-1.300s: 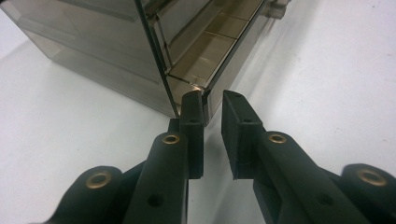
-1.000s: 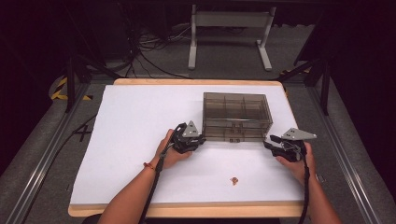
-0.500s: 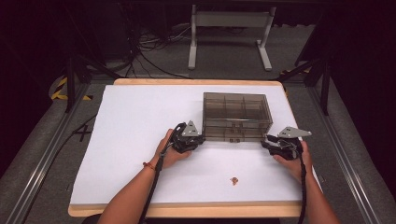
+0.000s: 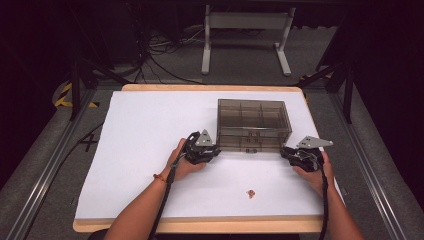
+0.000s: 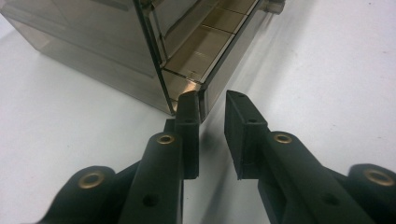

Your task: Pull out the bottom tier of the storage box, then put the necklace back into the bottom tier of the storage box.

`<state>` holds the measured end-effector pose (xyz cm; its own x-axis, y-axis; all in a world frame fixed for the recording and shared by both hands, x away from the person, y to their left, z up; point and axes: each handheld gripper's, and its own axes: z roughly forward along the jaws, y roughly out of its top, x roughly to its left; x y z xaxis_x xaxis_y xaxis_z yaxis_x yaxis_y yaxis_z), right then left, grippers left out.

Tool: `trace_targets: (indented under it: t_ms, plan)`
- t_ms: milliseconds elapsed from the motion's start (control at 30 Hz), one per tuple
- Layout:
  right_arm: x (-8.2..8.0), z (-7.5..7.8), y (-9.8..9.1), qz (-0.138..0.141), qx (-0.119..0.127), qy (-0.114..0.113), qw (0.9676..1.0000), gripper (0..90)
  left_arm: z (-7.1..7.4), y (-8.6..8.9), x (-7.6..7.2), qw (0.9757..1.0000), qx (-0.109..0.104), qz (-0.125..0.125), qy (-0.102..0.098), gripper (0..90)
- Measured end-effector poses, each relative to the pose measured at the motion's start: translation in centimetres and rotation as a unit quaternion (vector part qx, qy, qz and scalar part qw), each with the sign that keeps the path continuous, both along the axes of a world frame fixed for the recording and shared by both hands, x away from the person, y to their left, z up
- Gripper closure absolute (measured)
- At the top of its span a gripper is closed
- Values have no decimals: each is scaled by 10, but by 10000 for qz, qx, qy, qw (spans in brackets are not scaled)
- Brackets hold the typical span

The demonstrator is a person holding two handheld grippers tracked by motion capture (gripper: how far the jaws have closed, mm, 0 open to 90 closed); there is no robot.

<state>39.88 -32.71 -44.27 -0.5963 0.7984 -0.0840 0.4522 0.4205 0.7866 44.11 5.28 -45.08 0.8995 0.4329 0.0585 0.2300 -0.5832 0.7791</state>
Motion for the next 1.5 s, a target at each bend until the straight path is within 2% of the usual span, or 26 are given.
trace_targets:
  t_ms: [133,367,500,967,1500]
  plan:
    - [1,0,-2,22,68,62,10000,758,0,1,2,9999,-38,9,96,804]
    - [1,1,-3,134,35,100,9999,775,3,0,1,9999,126,-30,29,847]
    - [-1,2,-4,170,-3,103,9998,786,4,-1,0,9998,176,-16,29,848]
    - [-3,3,-4,268,-108,101,9995,790,4,1,-3,9999,110,-71,107,853]
    - [-9,3,-6,357,-127,124,9992,793,7,0,-11,9995,278,-147,74,853]
